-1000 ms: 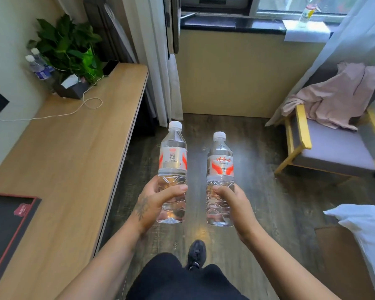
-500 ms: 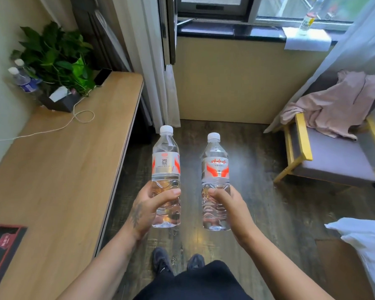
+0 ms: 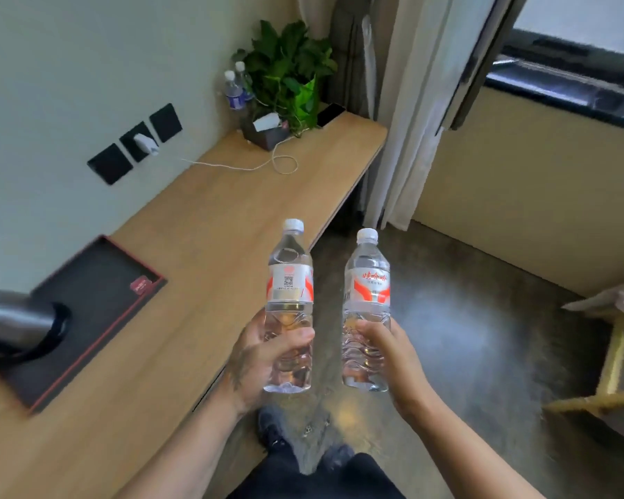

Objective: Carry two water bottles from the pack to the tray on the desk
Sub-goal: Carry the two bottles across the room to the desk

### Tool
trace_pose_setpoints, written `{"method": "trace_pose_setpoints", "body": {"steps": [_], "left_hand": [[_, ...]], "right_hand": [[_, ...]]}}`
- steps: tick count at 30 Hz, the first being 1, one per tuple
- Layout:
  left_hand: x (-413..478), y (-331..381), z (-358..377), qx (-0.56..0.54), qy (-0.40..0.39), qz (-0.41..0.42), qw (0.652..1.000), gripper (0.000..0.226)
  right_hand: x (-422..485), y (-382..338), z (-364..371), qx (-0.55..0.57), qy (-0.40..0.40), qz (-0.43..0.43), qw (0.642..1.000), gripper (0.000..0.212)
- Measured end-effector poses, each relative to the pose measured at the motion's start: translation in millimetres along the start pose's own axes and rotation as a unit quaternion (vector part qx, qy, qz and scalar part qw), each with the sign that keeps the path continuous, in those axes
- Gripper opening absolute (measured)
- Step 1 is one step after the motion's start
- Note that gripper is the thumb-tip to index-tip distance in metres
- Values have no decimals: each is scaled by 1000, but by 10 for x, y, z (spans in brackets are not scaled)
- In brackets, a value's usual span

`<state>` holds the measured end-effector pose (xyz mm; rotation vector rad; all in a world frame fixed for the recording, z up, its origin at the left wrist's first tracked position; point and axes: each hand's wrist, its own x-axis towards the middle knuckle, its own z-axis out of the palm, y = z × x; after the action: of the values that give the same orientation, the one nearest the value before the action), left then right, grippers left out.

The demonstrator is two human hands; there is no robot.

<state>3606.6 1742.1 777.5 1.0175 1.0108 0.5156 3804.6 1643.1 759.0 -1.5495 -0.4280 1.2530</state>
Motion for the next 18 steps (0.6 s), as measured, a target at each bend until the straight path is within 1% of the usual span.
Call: {"method": "trace_pose_setpoints", "body": {"steps": [3, 7, 10, 11, 13, 15, 18], "left_hand": [[-137, 17, -384, -17, 68, 13, 997, 46], [-355, 21, -883, -65, 152, 20, 986, 46], [-544, 33, -1270, -95, 201, 24, 975, 43], [-604, 32, -1399, -104, 219, 24, 970, 45], [-705, 27, -1655, -121, 255, 25, 959, 58], [-778, 27, -1890, -126, 284, 23, 950, 69], [-855, 11, -2225, -132, 315, 19, 940, 69]], "right_hand": [[114, -37, 432, -46, -74, 5, 996, 69], [222, -53, 1043, -93, -158, 2, 983, 65], [281, -34, 1506, -125, -200, 0, 972, 63], [304, -21, 1647, -135, -212, 0, 968, 61], [345, -2, 1931, -150, -240, 2, 959, 54], [376, -2, 2209, -164, -259, 1, 952, 55], [419, 11, 2619, -189, -279, -9, 941, 57]]}}
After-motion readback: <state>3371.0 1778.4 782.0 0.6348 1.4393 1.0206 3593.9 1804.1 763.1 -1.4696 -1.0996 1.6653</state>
